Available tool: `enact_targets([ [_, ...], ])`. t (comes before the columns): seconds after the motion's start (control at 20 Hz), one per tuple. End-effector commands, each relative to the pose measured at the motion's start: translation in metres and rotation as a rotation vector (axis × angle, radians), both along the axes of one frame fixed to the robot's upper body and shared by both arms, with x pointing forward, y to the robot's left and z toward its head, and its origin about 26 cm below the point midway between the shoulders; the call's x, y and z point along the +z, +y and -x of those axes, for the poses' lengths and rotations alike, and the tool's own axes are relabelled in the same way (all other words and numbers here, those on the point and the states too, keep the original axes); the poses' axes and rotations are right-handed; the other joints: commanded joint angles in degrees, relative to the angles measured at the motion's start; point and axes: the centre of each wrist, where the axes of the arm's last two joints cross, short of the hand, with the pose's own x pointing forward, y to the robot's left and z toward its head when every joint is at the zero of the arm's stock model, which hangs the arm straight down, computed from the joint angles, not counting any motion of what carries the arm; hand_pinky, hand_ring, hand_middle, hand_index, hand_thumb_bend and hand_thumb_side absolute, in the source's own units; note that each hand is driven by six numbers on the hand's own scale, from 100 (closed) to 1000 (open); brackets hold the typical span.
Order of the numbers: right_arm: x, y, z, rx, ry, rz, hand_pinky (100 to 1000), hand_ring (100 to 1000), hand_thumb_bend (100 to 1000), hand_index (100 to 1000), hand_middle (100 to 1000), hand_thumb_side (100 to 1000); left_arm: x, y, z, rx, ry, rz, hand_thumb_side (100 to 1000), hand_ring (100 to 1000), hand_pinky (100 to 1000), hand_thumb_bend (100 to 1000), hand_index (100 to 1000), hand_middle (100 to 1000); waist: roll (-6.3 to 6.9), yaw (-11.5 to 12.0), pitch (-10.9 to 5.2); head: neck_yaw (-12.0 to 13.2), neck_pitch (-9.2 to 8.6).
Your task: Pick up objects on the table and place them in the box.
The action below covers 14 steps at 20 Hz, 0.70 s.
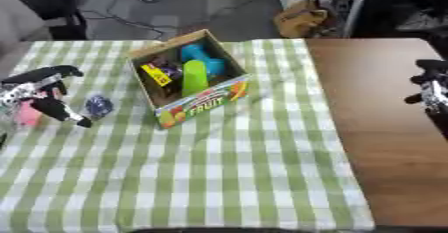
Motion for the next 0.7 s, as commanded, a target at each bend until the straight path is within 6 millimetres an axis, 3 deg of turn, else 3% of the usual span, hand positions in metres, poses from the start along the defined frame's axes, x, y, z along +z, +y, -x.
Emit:
enact_targets([
  [0.05, 0.009, -0.003, -0.001, 0.008, -0.021, 0.019, 601, 759, 100, 821, 808, 730, 0.009, 0.002, -0.006, 0.011, -0.055, -0.02, 355, 735, 600, 895, 909, 916, -0.71, 0.0, -0.49, 0.1, -0.04],
  [0.5, 0.009, -0.003, -0.001, 0.01, -0.019, 0.019, 601, 759, 100, 821, 808, 731, -0.004, 0.002, -0.015, 0.038, -0.041, 0.088, 344, 786, 625, 701, 903, 914, -0.68, -0.2, -0.46, 0.1, -0.04],
  [0.55, 0.009, -0.003, -0.001, 0.01, -0.019, 0.019, 600, 759, 100, 821, 808, 731, -0.005, 0.002, -0.016, 0.037, -0.042, 0.098, 330, 790, 630, 640, 903, 913, -0.68, -0.2, -0.45, 0.1, -0.04],
  [0.7, 0.008, -0.003, -0.001, 0.01, -0.018, 0.02, 600, 759, 100, 821, 808, 731, -0.005, 0.0, -0.019, 0.023, -0.044, 0.131, 339, 795, 637, 608, 904, 914, -0.63, -0.5, -0.4, 0.1, -0.04],
])
